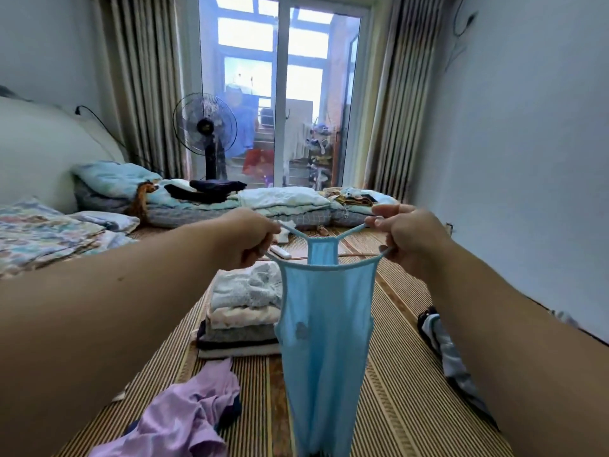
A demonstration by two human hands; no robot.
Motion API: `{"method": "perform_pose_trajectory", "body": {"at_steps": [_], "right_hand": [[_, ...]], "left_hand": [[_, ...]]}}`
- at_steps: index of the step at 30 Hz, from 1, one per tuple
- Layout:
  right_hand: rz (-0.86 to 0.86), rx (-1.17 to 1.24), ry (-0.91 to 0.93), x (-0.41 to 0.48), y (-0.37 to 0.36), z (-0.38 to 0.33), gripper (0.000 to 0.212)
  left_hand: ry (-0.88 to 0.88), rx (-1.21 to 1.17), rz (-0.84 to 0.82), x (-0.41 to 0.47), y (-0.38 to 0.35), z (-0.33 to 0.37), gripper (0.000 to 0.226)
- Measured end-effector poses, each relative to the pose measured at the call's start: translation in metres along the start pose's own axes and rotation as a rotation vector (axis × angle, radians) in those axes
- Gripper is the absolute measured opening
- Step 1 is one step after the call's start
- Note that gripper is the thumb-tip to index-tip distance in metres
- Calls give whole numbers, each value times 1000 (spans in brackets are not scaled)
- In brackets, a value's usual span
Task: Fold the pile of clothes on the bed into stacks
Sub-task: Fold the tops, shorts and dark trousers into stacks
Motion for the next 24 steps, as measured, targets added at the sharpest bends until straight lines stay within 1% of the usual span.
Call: {"method": "perform_pose_trajectory", "body": {"at_steps": [3,7,9,11,14,17,20,22,24], "right_hand": [[-16,13,109,7,10,-11,26],[-56,5,253,4,18,-36,27],[-61,-16,285,-5,21,-40,27],[-64,-66,284,-19,24,-36,25],[-72,-154,222,-46,29,-12,22],[-130,-218,108,-82,35,34,21],[-185,-210,-69,-117,41,95,24],[-193,-249,-200,-139,48,135,28],[-206,-288,-310,-158,56,165,27]], "left_hand": [[-69,-132,54,5,-14,22,21],[-193,-252,82,-3,-27,54,15],[-223,-260,76,-11,-31,57,12],[-222,-216,37,-21,-35,49,13],[-192,-98,-38,-41,-45,17,18],[-111,-44,-123,-67,-55,-34,15],[0,-25,-288,-96,-72,-89,14],[72,-11,-390,-116,-86,-126,13],[143,18,-488,-131,-99,-159,11]]}}
Point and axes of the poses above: each hand's wrist, its own x-axis towards the middle knuckle, its own y-axis out of the back of the hand, z = x × y, the point moved 6 cm from there along x, towards the middle knuckle
